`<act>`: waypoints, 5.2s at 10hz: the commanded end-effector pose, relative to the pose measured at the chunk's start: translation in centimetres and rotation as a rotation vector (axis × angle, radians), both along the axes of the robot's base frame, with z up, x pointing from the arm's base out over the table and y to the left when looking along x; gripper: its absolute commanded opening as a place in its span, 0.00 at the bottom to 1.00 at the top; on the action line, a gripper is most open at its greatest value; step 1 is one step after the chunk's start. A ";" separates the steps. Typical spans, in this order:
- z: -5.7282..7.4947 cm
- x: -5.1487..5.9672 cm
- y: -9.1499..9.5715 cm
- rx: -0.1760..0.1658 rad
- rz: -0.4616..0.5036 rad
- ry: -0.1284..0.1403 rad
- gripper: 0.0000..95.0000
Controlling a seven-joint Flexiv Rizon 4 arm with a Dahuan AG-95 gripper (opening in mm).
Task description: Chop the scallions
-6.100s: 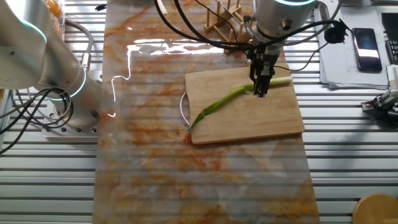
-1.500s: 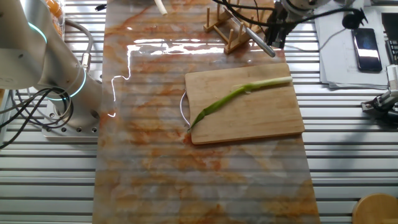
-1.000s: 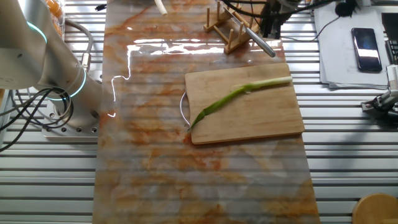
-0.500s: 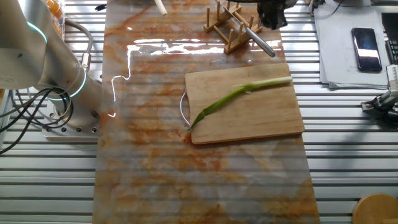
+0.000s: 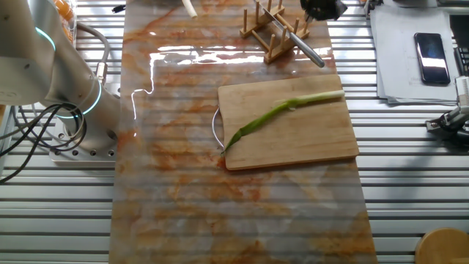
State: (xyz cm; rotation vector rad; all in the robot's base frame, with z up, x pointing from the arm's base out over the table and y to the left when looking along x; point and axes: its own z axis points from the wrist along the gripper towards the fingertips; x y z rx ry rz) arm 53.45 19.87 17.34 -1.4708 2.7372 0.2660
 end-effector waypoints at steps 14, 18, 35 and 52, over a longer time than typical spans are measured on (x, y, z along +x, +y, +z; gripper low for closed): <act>-3.7 -4.3 6.6 0.005 1.192 -0.152 0.40; -4.1 -5.4 6.4 -0.010 1.211 -0.131 0.40; -4.4 -5.8 5.8 -0.101 1.240 -0.221 0.40; -7.4 -5.5 5.8 -0.060 1.277 -0.257 0.20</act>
